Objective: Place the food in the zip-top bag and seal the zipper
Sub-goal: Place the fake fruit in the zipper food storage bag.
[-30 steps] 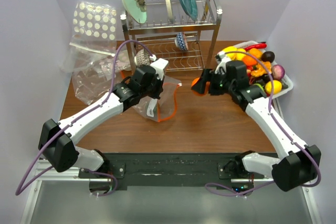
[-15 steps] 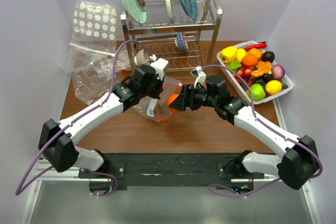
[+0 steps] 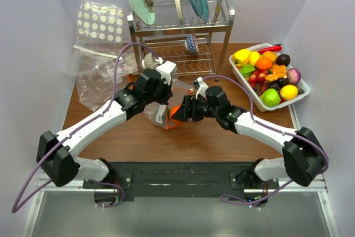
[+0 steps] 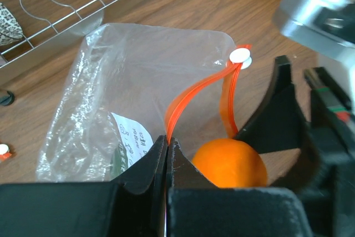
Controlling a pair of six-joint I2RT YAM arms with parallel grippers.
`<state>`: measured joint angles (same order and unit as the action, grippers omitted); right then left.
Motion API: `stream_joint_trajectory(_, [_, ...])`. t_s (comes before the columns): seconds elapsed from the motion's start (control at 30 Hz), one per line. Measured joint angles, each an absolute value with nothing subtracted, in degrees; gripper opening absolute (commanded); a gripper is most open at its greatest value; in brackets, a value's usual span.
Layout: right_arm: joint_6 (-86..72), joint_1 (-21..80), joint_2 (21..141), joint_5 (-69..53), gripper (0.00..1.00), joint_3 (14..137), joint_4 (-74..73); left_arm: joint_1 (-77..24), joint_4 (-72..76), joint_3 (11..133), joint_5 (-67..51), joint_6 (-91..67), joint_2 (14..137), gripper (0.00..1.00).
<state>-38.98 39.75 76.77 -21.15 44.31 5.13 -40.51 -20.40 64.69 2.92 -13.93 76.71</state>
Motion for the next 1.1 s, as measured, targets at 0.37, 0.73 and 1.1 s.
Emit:
stream_joint_trajectory(0.37, [-40.6, 40.5, 75.6, -14.6, 0.7, 42.1, 9.7, -40.5, -20.8, 65.1, -1.7, -14.6, 74.6, 0.0])
stream_joint_trajectory(0.73, [-38.9, 41.1, 74.7, -8.4, 0.99, 46.7, 7.6, -40.5, -26.0, 75.2, -6.5, -17.0, 75.8, 0.0])
stream_joint_trajectory(1.1, [-36.4, 41.6, 72.4, -5.3, 0.95, 49.7, 0.2, -40.5, -29.9, 75.3, -3.7, -17.0, 75.8, 0.0])
